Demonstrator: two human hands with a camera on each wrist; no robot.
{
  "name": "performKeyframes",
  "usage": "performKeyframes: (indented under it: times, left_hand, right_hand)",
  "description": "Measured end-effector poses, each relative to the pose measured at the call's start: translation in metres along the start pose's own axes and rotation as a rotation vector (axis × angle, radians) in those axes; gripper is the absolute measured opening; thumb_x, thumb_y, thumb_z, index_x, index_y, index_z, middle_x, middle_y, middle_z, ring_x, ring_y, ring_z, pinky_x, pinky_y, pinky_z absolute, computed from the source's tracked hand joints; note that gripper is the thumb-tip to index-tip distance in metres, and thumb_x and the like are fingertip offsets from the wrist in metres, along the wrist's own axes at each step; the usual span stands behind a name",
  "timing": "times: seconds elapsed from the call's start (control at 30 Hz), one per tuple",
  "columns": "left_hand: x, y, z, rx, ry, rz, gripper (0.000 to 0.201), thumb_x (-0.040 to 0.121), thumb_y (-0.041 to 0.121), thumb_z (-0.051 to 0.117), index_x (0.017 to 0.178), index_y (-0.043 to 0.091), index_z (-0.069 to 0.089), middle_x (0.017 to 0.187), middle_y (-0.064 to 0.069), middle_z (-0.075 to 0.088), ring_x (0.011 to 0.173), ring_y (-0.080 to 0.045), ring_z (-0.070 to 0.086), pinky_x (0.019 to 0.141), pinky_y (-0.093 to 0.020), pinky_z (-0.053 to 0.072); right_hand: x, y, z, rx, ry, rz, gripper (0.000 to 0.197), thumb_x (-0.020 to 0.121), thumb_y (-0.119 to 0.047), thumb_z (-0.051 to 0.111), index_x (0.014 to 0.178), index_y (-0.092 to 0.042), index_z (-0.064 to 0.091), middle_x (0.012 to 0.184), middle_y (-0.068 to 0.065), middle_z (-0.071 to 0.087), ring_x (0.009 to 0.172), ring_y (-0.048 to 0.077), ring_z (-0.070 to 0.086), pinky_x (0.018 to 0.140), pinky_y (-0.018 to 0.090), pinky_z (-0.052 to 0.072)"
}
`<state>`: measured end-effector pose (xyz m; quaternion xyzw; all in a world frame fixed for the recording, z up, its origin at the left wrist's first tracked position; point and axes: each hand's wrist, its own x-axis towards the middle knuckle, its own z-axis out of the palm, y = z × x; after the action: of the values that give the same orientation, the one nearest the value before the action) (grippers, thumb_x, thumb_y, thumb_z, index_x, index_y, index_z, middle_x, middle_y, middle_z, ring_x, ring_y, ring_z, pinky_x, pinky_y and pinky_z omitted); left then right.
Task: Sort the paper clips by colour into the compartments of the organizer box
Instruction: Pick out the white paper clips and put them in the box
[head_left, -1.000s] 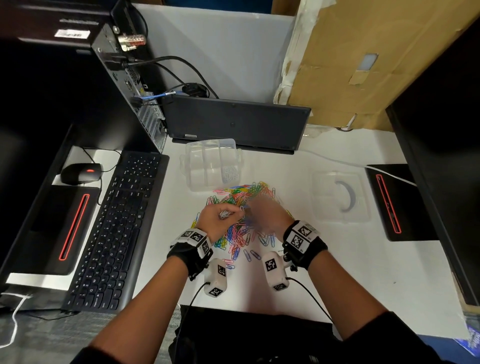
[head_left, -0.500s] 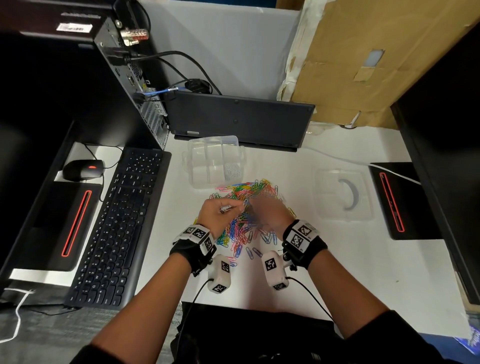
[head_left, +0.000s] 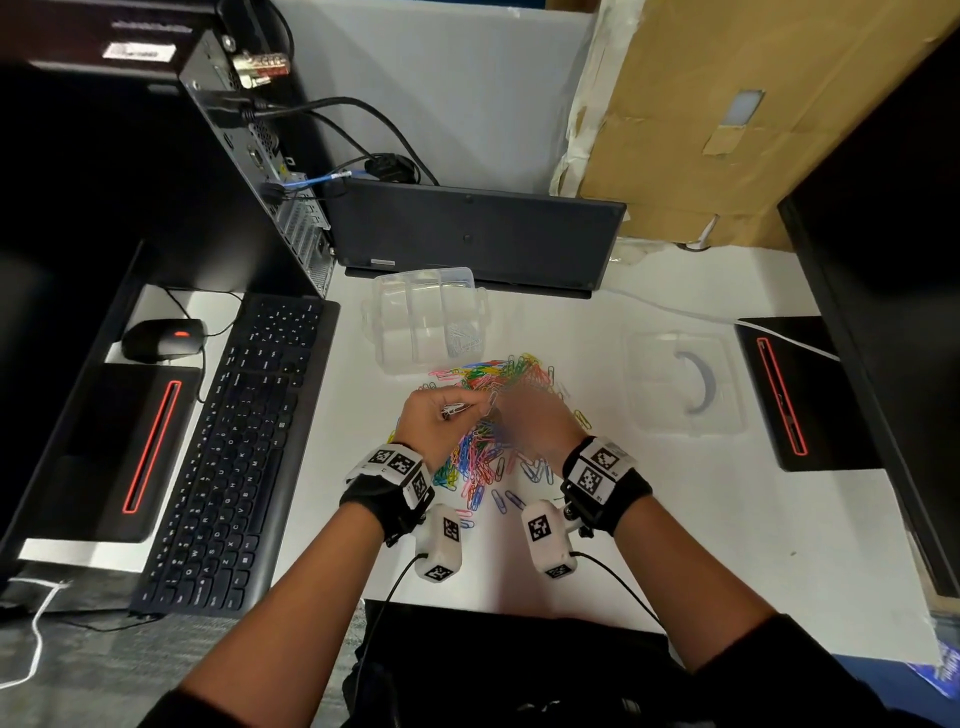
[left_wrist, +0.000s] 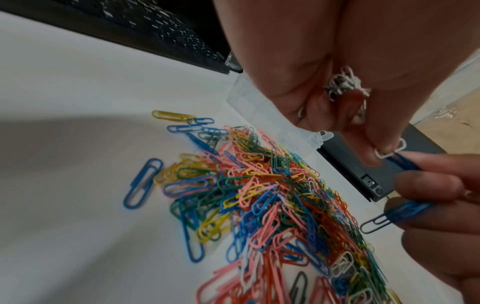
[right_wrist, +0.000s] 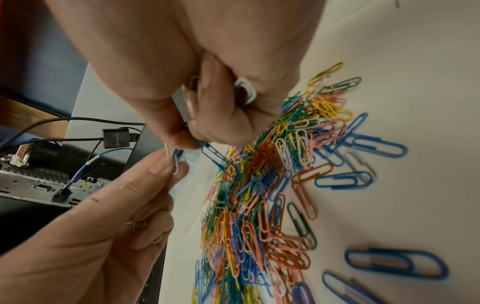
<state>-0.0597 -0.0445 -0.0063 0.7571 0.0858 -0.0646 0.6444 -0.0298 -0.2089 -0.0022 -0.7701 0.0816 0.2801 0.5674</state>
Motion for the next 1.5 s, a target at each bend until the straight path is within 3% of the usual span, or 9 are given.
performKeyframes:
  times: [0.23,0.4,0.57,0.7,0.87,1.07,1.17,1.33,1.5]
  left_hand:
    - [-0.001,-0.004,-0.002,-0.038,-0.003,-0.085,0.016,0.087,0.013,0.070,0.101,0.019,0.075,0.099,0.007,0.074,0.097,-0.003,0.067,0.090,-0.018,0.049]
    - [-0.003,0.002,-0.004,-0.081,-0.024,-0.084,0.018,0.090,0.011,0.066,0.106,0.009,0.074,0.093,-0.005,0.075,0.092,-0.002,0.067,0.082,-0.007,0.045]
    - [-0.001,0.006,-0.007,-0.004,-0.041,-0.081,0.017,0.093,0.016,0.063,0.105,0.016,0.074,0.090,0.006,0.074,0.087,0.007,0.065,0.085,-0.009,0.047]
    - [-0.003,0.004,-0.009,-0.026,-0.049,-0.151,0.025,0.096,0.023,0.057,0.095,0.006,0.075,0.080,0.000,0.071,0.071,0.004,0.066,0.068,-0.012,0.043]
    - [-0.005,-0.006,-0.009,0.039,-0.068,-0.127,0.023,0.086,0.038,0.069,0.083,0.017,0.078,0.094,0.009,0.075,0.100,-0.001,0.066,0.096,-0.019,0.045]
    - [-0.003,-0.005,-0.009,0.044,-0.059,-0.158,0.011,0.085,0.029,0.073,0.091,0.022,0.078,0.091,0.011,0.075,0.092,0.005,0.066,0.079,-0.006,0.045]
    - [0.002,-0.005,-0.009,0.010,-0.074,-0.249,0.020,0.090,0.035,0.064,0.091,0.021,0.079,0.089,0.006,0.075,0.089,0.003,0.065,0.083,-0.015,0.047]
    - [-0.002,0.000,-0.003,-0.115,-0.220,-0.424,0.050,0.096,0.046,0.049,0.090,0.005,0.076,0.087,-0.011,0.073,0.050,-0.008,0.039,0.050,-0.012,0.035]
    - [-0.008,-0.003,0.002,-0.189,-0.255,-0.355,0.027,0.095,0.027,0.057,0.094,0.007,0.075,0.068,-0.003,0.068,0.053,-0.013,0.031,0.050,-0.021,0.027]
  right_hand:
    - [-0.003,0.000,-0.003,-0.010,-0.037,0.010,0.040,0.098,-0.022,0.057,0.059,-0.015,0.053,0.043,-0.006,0.032,0.038,0.011,0.026,0.040,0.020,0.023]
    - [-0.007,0.001,-0.003,-0.217,-0.121,-0.060,0.037,0.098,-0.025,0.057,0.064,-0.012,0.057,0.039,-0.011,0.039,0.033,0.004,0.032,0.040,0.017,0.027]
    - [-0.007,0.000,0.000,-0.185,-0.116,-0.056,0.037,0.099,-0.023,0.055,0.063,-0.011,0.055,0.037,-0.012,0.039,0.032,0.002,0.033,0.039,0.013,0.026]
    - [-0.005,0.001,-0.003,-0.071,-0.080,0.023,0.040,0.098,-0.025,0.056,0.058,-0.018,0.051,0.042,-0.009,0.032,0.036,0.008,0.027,0.037,0.019,0.025]
    - [-0.005,0.002,-0.004,-0.085,-0.088,0.018,0.039,0.098,-0.025,0.056,0.060,-0.017,0.052,0.040,-0.010,0.035,0.033,0.006,0.028,0.039,0.018,0.025]
    - [-0.007,-0.001,-0.006,-0.282,-0.119,-0.104,0.035,0.097,-0.026,0.057,0.065,-0.013,0.060,0.041,-0.010,0.045,0.033,0.003,0.036,0.042,0.017,0.029]
    - [-0.006,-0.003,-0.008,-0.407,-0.168,-0.190,0.033,0.097,-0.028,0.057,0.067,-0.015,0.064,0.057,0.000,0.054,0.046,0.008,0.044,0.050,0.023,0.034]
    - [-0.006,-0.009,-0.020,-0.445,-0.167,-0.238,0.036,0.098,-0.022,0.056,0.063,-0.017,0.060,0.056,-0.007,0.053,0.049,0.001,0.044,0.051,0.016,0.032]
    - [-0.008,-0.014,-0.028,-0.402,-0.142,-0.208,0.037,0.099,-0.018,0.054,0.062,-0.015,0.056,0.053,-0.009,0.050,0.042,-0.003,0.045,0.048,0.012,0.031]
